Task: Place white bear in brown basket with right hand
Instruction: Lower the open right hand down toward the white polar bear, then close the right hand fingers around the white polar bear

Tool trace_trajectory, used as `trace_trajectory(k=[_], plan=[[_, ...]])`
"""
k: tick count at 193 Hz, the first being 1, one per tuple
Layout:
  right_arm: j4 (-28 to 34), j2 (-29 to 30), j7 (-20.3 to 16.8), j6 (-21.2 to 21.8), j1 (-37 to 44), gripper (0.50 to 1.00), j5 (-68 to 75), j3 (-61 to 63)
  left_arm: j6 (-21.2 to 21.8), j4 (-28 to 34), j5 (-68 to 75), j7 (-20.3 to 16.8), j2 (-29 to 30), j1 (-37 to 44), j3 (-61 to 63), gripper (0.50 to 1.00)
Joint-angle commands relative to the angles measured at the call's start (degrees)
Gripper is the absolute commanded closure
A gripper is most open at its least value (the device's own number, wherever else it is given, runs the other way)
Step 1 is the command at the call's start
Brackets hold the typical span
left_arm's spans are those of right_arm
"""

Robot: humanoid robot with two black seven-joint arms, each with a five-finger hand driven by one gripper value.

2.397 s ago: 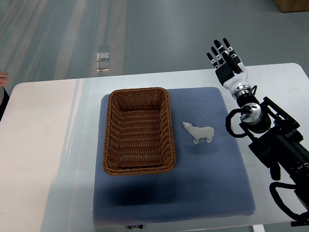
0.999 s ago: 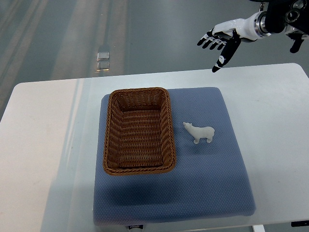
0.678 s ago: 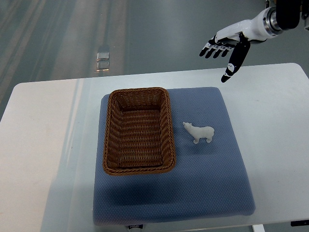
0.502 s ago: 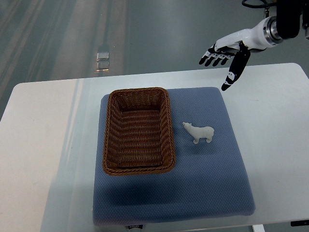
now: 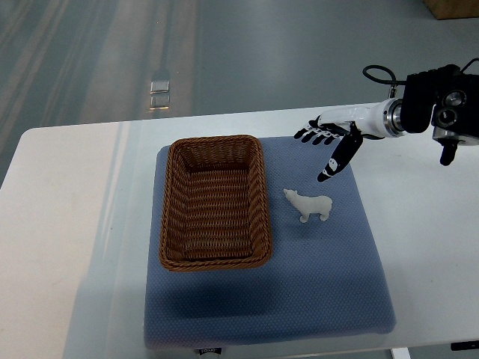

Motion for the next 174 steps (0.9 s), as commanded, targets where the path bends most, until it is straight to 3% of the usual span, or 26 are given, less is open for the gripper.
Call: trace_trajectory(k=[1,84,174], plan=[[0.1,0.81,0.27,-1.25,-2.2,0.587,-0.03,0.0,0.06,0.05,-0.01,0.01,0.0,0.0,0.0,0.5],[0.1,2.74,1.15,-5.65,-8.27,0.599,-2.49,0.0,0.06,0.14,-0.01,0.01,0.0,0.0,0.0,0.5],[0.1,3.71,3.26,-10.13,-12.57,0.666,-6.45,0.08,0.06,0.14,-0.1,0.01,0.0,0.0,0.0,0.5]])
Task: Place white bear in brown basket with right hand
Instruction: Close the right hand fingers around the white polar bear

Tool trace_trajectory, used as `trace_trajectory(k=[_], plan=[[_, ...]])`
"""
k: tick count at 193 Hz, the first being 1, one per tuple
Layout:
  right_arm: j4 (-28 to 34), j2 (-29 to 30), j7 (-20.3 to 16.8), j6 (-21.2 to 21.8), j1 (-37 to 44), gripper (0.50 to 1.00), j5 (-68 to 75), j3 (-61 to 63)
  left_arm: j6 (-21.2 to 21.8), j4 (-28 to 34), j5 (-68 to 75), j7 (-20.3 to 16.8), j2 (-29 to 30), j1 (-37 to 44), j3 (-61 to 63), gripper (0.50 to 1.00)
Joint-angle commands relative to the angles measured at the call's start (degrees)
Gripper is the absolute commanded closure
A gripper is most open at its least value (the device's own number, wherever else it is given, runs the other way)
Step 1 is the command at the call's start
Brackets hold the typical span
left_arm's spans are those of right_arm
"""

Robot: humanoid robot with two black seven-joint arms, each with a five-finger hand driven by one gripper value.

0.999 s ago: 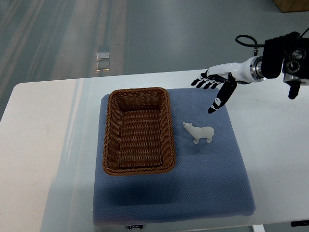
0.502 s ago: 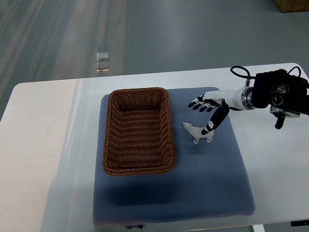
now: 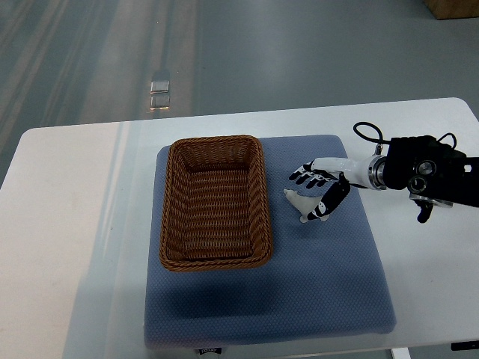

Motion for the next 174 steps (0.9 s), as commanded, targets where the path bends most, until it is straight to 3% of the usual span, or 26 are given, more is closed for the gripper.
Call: trace_trajectory(k=[1,74,110,127,132,142,174], plan=[[0.0,0.12,0.4,-0.55,-0.72,0.666,-0.51,0.0,0.0,-0.01,-0.05,-0.01,0.0,-0.01,-0.01,0.5],[0.0,0.03,1.1,-2.22,-2.91,0.707,-3.76,-0.09,0.0,0.17,-0.05,-0.01,0.0,-0.01,-0.01,0.5],[-0.09,0.03,1.19,-2.22,-3.35,0.797,-4.02,-0.09,0.0,0.08,-0.05,-0.01,0.0,-0.01,0.08,0.5],[-0.09,0.12,1.19,-2.22,-3.53,0.885,-4.11,-0.09,0.0,0.17,-0.05,-0.01,0.0,-0.01,-0.01,0.5],[-0.09,0.12,1.19,-2.22,-3.53,0.942,-4.46,-0.09,0.0,0.17,-0.05,-0.01,0.0,-0.01,-0.01,0.5],[-0.18,0.12,1.1,-2.22,-3.53,0.995,-5.43,-0.09,0.0,0.17,-0.05,-0.01,0.0,-0.01,0.08,0.5],[-0.26,-0.76,1.19,-2.49,-2.74,1.0,-5.96,0.61,0.0,0.17,-0.05,-0.01,0.0,-0.01,-0.01,0.5]])
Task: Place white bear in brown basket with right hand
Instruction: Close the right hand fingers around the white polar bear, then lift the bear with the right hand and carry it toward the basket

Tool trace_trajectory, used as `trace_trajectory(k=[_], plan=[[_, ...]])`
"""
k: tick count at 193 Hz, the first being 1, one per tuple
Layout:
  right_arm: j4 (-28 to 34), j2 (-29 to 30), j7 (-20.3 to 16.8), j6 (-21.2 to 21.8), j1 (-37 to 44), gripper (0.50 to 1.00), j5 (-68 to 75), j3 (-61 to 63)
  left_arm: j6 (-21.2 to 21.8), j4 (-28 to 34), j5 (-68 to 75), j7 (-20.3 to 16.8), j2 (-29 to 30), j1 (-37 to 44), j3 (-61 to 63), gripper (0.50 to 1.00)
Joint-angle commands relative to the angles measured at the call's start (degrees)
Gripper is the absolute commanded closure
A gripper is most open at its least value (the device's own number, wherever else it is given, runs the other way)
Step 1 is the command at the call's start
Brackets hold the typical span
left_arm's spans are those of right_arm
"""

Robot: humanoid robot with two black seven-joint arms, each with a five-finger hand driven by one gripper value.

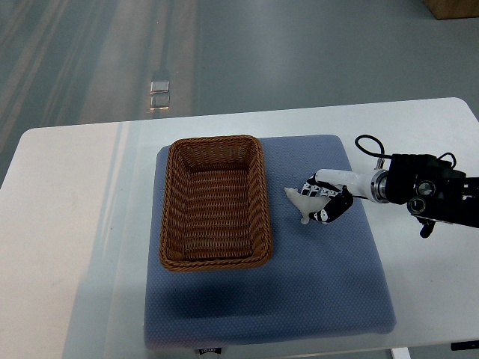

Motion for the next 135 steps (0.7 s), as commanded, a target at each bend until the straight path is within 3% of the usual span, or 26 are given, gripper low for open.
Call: trace_trajectory(k=[1,20,88,135], plan=[[0.05,-0.77,0.0,-0.19,0.82,1.0,-0.14,0.97,0.0,0.01,0.0,0.01,0.0,-0.01,0.07,0.5],[0.05,-3.06,-0.17,1.3,3.19,1.0,0.12,4.48,0.0,0.01,0.0,0.01,0.0,-0.01,0.07,0.5],[1.37,-13.69,-0.35,15.1,25.07,1.0,1.35,5.98,0.0,-0.17,0.0,0.01,0.0,-0.01,0.07,0.5],[1.11,-10.0,-0.61,15.01,27.71,1.0,1.53,5.8,0.0,-0.26,0.08,0.01,0.0,-0.01,0.07,0.5]])
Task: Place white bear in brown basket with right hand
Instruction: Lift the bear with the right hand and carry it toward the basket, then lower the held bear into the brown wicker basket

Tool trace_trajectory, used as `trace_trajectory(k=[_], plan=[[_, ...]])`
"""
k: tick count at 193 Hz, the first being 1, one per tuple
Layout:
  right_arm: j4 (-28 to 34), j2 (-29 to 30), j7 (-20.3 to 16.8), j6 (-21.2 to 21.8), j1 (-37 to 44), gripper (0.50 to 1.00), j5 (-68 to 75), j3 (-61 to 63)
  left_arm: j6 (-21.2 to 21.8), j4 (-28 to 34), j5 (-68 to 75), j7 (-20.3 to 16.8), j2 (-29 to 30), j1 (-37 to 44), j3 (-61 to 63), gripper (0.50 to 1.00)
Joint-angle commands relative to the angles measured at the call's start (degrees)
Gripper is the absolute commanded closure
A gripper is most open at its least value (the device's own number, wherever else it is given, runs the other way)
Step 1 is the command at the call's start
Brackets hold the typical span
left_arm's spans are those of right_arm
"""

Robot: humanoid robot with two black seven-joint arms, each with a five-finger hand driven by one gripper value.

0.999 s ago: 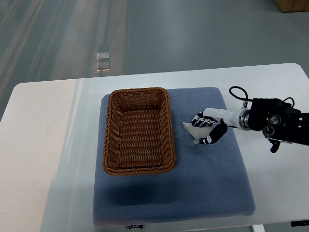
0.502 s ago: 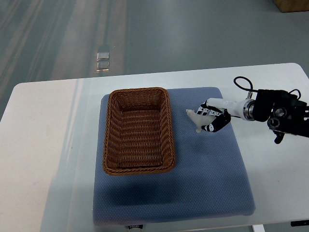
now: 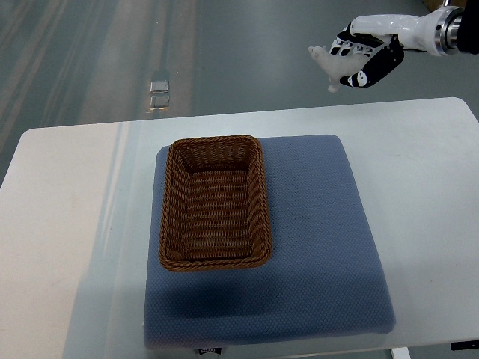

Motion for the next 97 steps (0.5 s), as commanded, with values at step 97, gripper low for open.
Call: trace_trajectory(k=[97], plan=[[-18.75,36.34,0.14,-7.8,0.12,1.0,2.29,-6.07,0.0,0.25,-0.01,-0.01,0.0,-0.01,-0.09,0.5]])
